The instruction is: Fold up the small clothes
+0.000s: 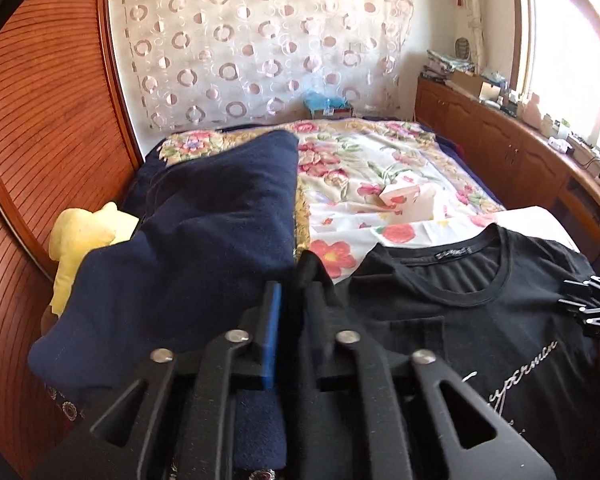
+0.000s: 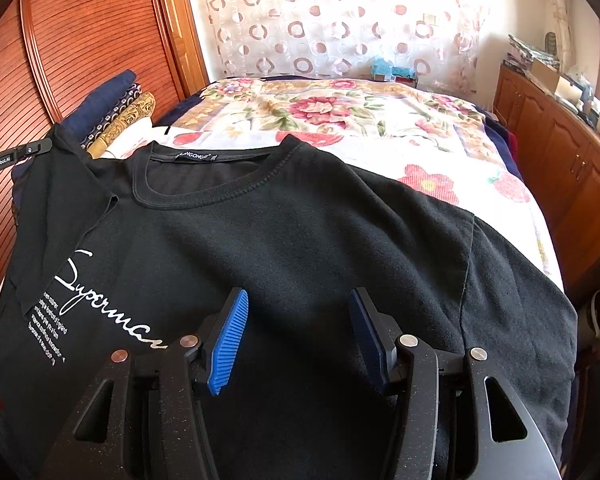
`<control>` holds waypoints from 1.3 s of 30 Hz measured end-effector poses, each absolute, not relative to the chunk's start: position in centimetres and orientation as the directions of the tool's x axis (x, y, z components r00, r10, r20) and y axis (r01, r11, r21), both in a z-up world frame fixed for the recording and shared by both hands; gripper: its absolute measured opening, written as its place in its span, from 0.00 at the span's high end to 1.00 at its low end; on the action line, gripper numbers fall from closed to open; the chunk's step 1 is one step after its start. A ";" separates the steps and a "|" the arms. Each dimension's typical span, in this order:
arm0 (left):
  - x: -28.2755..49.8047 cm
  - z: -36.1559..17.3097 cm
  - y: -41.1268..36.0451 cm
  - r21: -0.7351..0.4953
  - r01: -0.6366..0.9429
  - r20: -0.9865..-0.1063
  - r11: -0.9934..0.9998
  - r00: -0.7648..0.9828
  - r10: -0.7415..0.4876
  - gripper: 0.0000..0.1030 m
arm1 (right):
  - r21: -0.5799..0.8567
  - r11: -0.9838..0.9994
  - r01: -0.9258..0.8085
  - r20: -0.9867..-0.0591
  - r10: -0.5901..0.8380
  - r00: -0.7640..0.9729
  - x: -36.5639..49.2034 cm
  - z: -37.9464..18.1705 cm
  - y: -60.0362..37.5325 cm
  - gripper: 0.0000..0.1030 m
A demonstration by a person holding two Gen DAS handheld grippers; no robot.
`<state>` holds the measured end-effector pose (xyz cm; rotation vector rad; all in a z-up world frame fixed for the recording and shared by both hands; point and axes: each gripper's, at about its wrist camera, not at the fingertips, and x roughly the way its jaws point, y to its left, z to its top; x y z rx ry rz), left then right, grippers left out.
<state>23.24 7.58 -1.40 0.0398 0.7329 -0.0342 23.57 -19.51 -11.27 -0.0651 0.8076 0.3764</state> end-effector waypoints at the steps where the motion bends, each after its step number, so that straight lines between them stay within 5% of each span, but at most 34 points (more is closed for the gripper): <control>1: 22.8 -1.0 7.4 0.026 0.051 -0.659 0.998 0.752 -0.021 0.79 | 0.082 0.932 -0.353 -0.717 0.301 0.629 23.6 -11.2 -19.5 0.47; 7: 21.2 0.1 6.2 0.001 0.111 -0.627 0.994 0.774 -0.086 0.64 | 0.060 0.933 -0.356 -0.720 0.288 0.632 23.4 -11.2 -19.2 0.46; 13: 19.9 -0.8 3.9 0.012 0.192 -0.630 0.981 0.763 -0.142 0.63 | 0.047 0.933 -0.357 -0.722 0.279 0.633 23.4 -11.1 -19.1 0.46; 23: 20.5 -7.4 -1.8 -0.050 0.320 -0.761 0.946 0.601 -0.244 0.63 | 0.039 0.967 -0.251 -0.708 0.204 0.676 20.6 -10.0 -21.2 0.46; 37: 20.5 -9.6 -6.2 -0.008 0.408 -0.812 0.913 0.531 -0.244 0.63 | -0.007 0.995 0.099 -0.743 -0.071 0.666 13.2 -10.6 -32.7 0.46; 39: 20.6 -9.5 -6.3 -0.020 0.411 -0.812 0.911 0.525 -0.255 0.46 | 0.000 0.993 0.118 -0.745 -0.079 0.662 12.3 -10.7 -33.3 0.46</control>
